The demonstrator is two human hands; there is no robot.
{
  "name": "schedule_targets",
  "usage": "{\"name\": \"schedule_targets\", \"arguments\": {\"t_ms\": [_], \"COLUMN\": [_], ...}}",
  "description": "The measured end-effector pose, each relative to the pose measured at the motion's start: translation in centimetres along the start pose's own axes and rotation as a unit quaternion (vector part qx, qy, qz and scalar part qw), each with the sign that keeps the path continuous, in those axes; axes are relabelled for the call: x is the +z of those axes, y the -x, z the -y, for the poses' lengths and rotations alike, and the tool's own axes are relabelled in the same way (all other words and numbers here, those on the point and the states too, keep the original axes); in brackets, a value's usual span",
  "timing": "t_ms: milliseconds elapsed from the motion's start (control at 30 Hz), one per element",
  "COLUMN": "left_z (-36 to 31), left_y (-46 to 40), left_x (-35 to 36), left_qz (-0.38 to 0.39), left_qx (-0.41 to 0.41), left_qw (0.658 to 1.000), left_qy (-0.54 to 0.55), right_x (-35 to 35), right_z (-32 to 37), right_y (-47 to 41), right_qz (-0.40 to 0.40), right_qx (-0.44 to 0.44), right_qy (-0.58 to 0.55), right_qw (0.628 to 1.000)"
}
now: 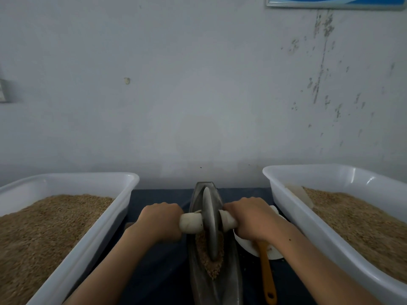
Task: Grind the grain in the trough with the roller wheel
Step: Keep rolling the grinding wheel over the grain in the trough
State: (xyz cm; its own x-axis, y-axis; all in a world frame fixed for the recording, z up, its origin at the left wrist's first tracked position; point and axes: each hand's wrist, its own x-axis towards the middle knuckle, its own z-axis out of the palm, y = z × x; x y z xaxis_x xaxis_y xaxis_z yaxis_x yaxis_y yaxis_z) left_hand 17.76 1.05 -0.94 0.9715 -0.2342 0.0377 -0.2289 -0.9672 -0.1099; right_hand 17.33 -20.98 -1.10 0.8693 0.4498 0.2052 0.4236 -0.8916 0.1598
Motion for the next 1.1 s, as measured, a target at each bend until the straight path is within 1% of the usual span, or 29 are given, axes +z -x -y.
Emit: {"name": "schedule_targets", "arguments": {"t_ms": [67, 100, 167, 267, 400, 467, 500, 600, 700, 767, 833, 867, 933, 1033, 1100], "left_z": [0.2, 0.2, 0.2, 0.1, -0.1, -0.1, -0.1, 0.2, 0.4, 0.4, 0.4, 0.5, 0.5, 0.2, 0.1], "left_y": [0.0, -0.1, -0.1, -0.2, -0.4, -0.4, -0.5, -0.6, -0.6, -0.8, -0.9, -0.9, -0.8, -0.8, -0.7], "left_x": [-0.1, -0.1, 0.0, 0.4, 1.1, 1.2, 1.2, 1.0, 0.4, 0.1, 0.1, 0.2, 0.4, 1.2, 1.5], "left_qz": [0.044, 0.053, 0.042, -0.02, -0.132, -0.163, -0.163, -0.118, -0.045, -0.009, 0.006, 0.002, -0.032, -0.134, -0.183], "left_qx": [0.0, 0.0, -0.002, -0.006, -0.009, -0.009, -0.006, 0.013, 0.023, 0.021, 0.018, 0.016, 0.012, 0.004, -0.001], "left_qw": [0.999, 0.998, 0.999, 1.0, 0.991, 0.987, 0.987, 0.993, 0.999, 1.0, 1.0, 1.0, 0.999, 0.991, 0.983], "left_qy": [0.015, 0.018, 0.014, 0.003, -0.012, -0.014, -0.015, -0.015, -0.004, 0.004, 0.009, 0.011, 0.011, -0.002, 0.003], "right_x": [-0.3, -0.3, -0.3, 0.1, 1.1, 1.3, 1.3, 0.6, 0.0, -0.3, -0.5, -0.5, -0.3, 0.4, 1.0], "right_z": [0.0, 0.0, 0.0, 0.2, 0.5, 0.5, 0.5, 0.4, 0.4, 0.2, 0.1, 0.1, 0.1, 0.4, 0.5], "right_y": [0.1, 0.1, 0.0, -0.3, -0.4, -0.3, -0.3, -0.1, 0.0, -0.2, -0.6, -0.7, -1.0, -1.1, -1.1], "right_qz": [0.029, 0.034, 0.024, -0.018, -0.082, -0.09, -0.087, -0.054, 0.008, 0.047, 0.074, 0.075, 0.047, -0.037, -0.074], "right_qx": [-0.011, -0.013, -0.011, 0.004, 0.037, 0.042, 0.042, 0.033, 0.024, 0.02, 0.019, 0.019, 0.023, 0.043, 0.054], "right_qy": [-0.002, -0.003, 0.001, 0.013, 0.024, 0.024, 0.023, 0.019, 0.023, 0.02, 0.008, 0.005, 0.008, 0.015, 0.016], "right_qw": [1.0, 0.999, 1.0, 1.0, 0.996, 0.995, 0.995, 0.998, 0.999, 0.998, 0.997, 0.997, 0.999, 0.998, 0.996]}}
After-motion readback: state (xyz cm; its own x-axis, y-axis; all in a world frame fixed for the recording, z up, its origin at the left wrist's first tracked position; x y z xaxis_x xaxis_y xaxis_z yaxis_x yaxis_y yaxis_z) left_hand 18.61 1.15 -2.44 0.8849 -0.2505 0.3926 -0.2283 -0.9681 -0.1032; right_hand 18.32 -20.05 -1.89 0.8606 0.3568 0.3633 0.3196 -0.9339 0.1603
